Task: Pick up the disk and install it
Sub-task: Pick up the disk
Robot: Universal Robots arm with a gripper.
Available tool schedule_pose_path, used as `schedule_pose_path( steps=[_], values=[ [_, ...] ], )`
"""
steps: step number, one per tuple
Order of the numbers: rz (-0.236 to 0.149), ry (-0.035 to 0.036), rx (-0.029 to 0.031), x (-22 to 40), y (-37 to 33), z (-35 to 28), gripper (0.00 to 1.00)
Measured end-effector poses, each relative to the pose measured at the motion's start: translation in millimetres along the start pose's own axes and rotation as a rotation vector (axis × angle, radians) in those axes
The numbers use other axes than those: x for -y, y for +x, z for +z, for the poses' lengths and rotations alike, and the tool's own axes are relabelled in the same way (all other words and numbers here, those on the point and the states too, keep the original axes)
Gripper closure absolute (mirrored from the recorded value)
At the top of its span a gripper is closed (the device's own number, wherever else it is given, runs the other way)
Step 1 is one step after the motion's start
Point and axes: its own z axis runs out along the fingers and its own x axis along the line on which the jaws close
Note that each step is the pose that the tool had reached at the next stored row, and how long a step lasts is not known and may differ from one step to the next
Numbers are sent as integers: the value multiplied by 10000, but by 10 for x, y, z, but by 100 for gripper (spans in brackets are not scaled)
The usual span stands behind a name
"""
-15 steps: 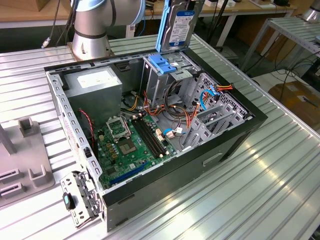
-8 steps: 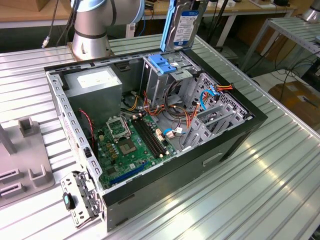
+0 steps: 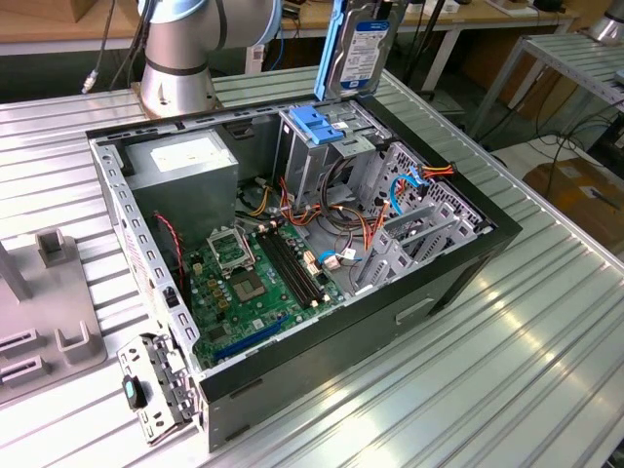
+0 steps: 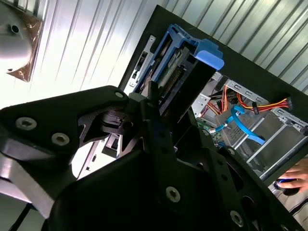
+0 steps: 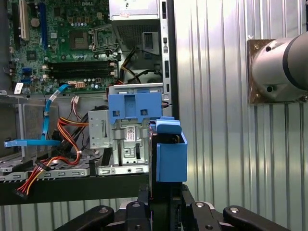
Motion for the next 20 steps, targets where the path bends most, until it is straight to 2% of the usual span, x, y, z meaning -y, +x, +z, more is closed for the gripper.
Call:
schedule_pose_path(
  steps=[2, 3, 4, 6, 8, 9, 10, 13, 15, 20],
  values=[
    [0, 0, 0, 15, 20, 0, 65],
    [0, 0, -1, 18, 84, -2, 65],
    [0, 1, 5, 21, 177, -3, 65],
    [0, 5, 20, 31, 460, -10, 65],
    [0, 6, 22, 34, 548, -13, 65],
    [0, 7, 22, 36, 632, -15, 65],
    [0, 7, 23, 37, 678, -16, 65],
    [0, 8, 22, 39, 787, -20, 65],
    [0, 8, 24, 42, 887, -21, 65],
    [0, 8, 23, 42, 904, -22, 65]
  ],
)
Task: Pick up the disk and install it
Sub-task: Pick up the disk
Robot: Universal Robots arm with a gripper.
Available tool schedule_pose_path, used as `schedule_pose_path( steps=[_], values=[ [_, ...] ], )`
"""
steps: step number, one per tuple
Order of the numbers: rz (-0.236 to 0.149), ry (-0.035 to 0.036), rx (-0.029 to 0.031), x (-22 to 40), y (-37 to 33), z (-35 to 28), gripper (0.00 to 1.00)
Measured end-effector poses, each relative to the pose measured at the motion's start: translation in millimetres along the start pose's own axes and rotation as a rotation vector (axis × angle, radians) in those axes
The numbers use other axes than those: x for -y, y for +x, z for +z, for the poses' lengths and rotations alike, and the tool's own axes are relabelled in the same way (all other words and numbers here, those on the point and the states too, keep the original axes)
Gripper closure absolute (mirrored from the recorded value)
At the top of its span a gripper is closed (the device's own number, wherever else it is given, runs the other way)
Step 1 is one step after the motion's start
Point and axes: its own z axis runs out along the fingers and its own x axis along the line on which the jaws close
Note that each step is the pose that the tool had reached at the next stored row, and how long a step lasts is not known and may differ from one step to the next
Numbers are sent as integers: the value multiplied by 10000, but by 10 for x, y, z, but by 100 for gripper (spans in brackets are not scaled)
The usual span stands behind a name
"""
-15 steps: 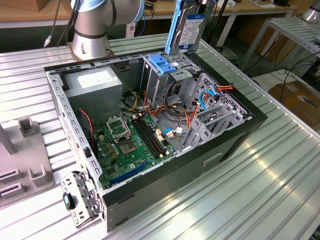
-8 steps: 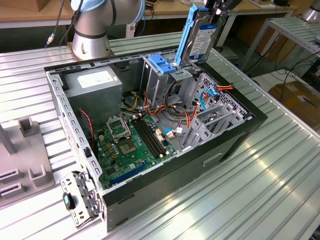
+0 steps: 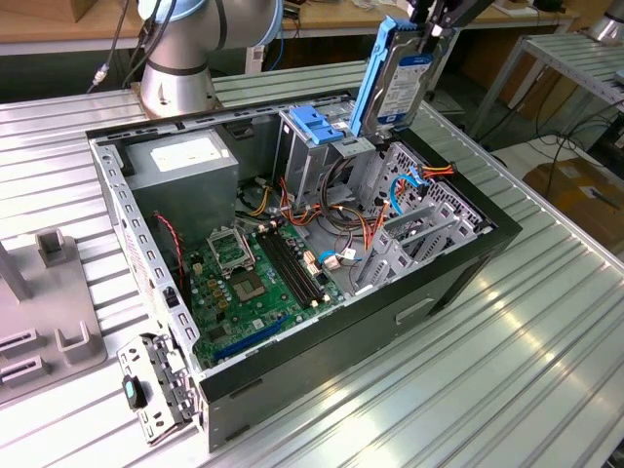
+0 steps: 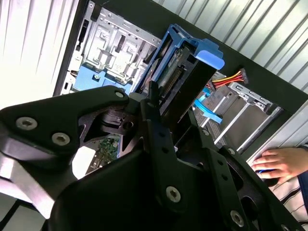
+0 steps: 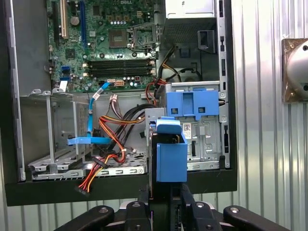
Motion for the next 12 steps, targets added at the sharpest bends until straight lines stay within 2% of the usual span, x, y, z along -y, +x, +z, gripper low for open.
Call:
schedule_pose_path(
  steps=[4, 8, 12],
  values=[
    [0, 0, -2, 0, -1, -39, 65],
    [-1, 0, -1, 1, -4, -128, 65],
    [-1, 0, 0, 1, -5, -140, 65]
  ],
)
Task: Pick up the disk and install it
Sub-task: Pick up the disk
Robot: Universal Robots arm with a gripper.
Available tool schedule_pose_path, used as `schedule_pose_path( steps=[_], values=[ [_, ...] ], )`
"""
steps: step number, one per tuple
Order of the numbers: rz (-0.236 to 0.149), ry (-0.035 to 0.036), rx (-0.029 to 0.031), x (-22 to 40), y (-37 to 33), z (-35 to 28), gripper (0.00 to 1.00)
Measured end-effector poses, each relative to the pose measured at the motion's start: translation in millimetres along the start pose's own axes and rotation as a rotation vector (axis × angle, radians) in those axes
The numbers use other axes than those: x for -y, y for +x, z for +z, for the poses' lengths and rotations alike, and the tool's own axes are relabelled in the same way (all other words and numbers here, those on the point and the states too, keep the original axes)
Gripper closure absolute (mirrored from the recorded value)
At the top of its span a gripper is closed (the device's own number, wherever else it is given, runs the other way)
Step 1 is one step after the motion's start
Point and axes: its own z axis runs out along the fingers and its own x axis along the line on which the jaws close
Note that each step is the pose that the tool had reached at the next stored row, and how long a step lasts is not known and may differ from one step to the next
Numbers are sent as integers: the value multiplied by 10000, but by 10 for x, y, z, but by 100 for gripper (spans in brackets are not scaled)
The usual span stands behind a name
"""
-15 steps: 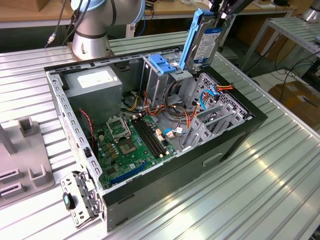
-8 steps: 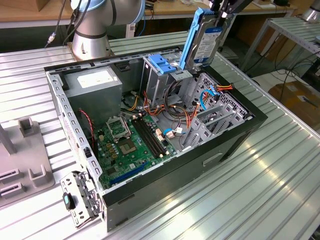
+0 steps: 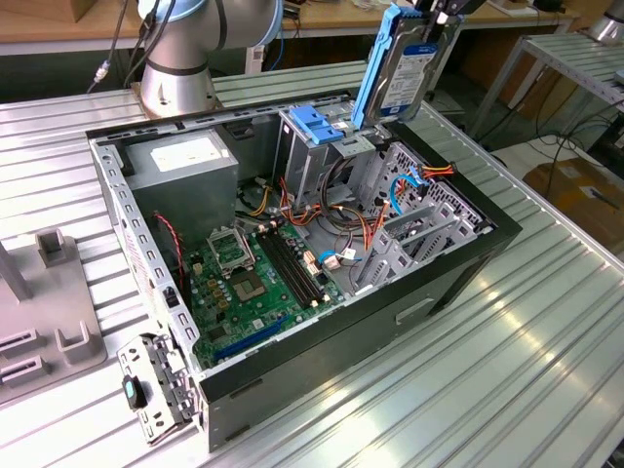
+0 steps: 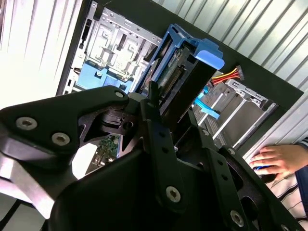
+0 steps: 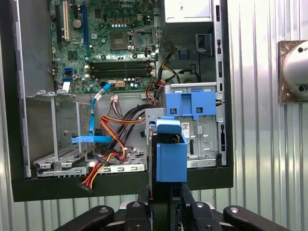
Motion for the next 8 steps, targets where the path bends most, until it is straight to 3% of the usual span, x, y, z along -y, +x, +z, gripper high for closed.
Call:
schedule_pose_path(
  steps=[5, 8],
  values=[
    [0, 0, 0, 3, 59, -2, 65],
    [1, 0, -1, 9, 172, -6, 65]
  ],
)
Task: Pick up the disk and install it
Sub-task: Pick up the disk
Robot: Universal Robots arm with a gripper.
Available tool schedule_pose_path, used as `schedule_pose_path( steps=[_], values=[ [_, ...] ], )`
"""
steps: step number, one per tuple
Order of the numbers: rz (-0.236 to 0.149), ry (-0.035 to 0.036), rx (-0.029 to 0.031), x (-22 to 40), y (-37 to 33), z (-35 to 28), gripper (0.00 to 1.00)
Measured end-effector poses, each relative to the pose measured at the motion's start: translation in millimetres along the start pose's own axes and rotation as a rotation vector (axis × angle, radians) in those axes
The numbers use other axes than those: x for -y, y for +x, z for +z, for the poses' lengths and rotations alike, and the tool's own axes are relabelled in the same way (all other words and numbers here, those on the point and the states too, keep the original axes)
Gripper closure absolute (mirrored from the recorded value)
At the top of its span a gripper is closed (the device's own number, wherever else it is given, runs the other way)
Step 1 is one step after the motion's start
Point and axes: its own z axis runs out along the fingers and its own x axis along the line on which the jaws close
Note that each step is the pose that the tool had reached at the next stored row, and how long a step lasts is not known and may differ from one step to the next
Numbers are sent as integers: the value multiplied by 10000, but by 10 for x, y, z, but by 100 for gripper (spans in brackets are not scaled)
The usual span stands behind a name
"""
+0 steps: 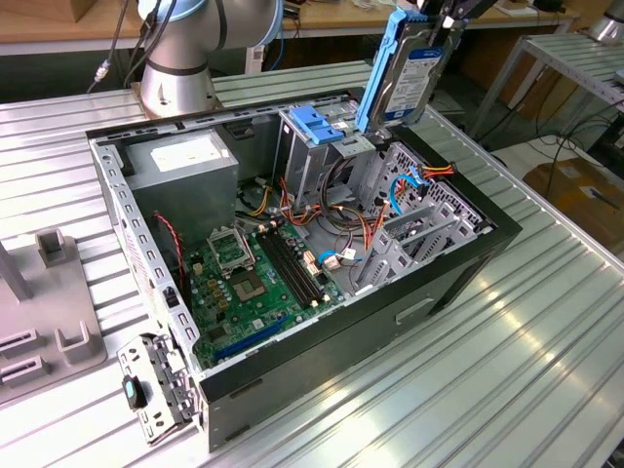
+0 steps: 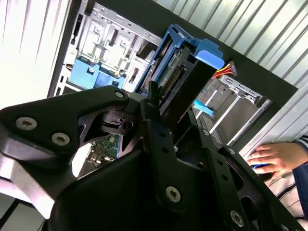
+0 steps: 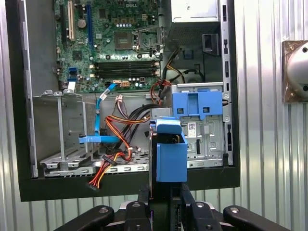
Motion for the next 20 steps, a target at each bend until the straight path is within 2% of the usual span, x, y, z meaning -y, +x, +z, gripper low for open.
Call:
schedule_pose_path(
  steps=[4, 7, 9, 14, 18, 20],
  values=[
    [0, 0, 1, 12, 239, -7, 65],
    [0, 0, 2, 15, 318, -9, 65],
    [-1, 0, 1, 17, 344, -10, 65],
    [0, 0, -1, 17, 345, -23, 65],
    [0, 0, 1, 17, 344, -69, 65],
    [0, 0, 1, 18, 342, -118, 65]
  ],
)
